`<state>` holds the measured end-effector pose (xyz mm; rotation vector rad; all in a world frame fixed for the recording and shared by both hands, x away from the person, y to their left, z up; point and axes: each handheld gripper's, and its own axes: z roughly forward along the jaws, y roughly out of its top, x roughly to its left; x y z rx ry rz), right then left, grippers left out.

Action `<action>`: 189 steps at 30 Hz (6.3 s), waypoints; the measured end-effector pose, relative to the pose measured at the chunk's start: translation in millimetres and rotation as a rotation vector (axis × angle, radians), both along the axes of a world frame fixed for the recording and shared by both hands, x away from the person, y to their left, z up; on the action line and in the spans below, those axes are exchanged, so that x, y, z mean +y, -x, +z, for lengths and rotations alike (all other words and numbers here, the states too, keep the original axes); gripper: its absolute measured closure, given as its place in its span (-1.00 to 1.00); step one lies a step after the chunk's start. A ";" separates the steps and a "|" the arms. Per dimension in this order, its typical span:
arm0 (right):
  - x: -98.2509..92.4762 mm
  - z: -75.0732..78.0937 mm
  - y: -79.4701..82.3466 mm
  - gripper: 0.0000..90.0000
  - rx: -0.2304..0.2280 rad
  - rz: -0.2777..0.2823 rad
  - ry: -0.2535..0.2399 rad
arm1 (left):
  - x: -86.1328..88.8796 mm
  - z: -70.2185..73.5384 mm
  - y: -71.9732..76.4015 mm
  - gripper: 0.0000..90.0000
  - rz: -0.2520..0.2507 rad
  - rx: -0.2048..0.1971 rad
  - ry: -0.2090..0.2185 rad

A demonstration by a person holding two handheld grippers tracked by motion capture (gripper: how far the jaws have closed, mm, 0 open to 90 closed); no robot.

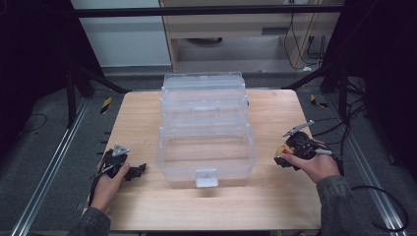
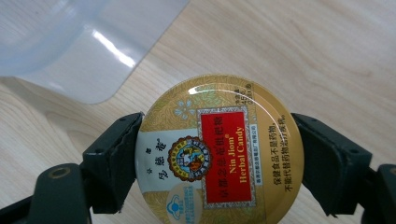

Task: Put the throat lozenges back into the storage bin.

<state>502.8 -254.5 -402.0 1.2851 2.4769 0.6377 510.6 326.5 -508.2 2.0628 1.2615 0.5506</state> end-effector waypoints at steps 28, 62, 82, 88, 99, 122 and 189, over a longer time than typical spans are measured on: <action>24.6 72.4 -10.9 -0.53 -0.068 0.097 -0.006 | 0.2 0.1 -0.1 -1.00 -0.002 -0.002 -0.004; 88.3 80.6 -16.0 -0.53 -0.057 0.245 -0.008 | 0.1 0.0 -0.1 -1.00 -0.001 -0.001 -0.002; 110.2 61.4 -18.5 -0.53 -0.016 0.276 -0.015 | 0.2 0.0 -0.1 -1.00 -0.002 -0.001 -0.002; 116.1 51.8 -20.4 -0.53 -0.008 0.274 -0.019 | 0.2 0.0 -0.1 -1.00 -0.001 -0.001 -0.002; 126.0 35.5 -23.0 -0.53 0.026 0.278 -0.023 | 0.4 0.2 -0.3 -1.00 -0.007 0.001 -0.005; 117.9 22.5 -25.0 -0.54 0.049 0.250 -0.035 | 0.4 0.2 -0.3 -1.00 -0.008 0.001 -0.005; 103.3 103.9 -45.2 -0.48 -0.137 0.258 0.082 | -8.1 52.8 9.4 -0.92 -0.130 -0.085 0.052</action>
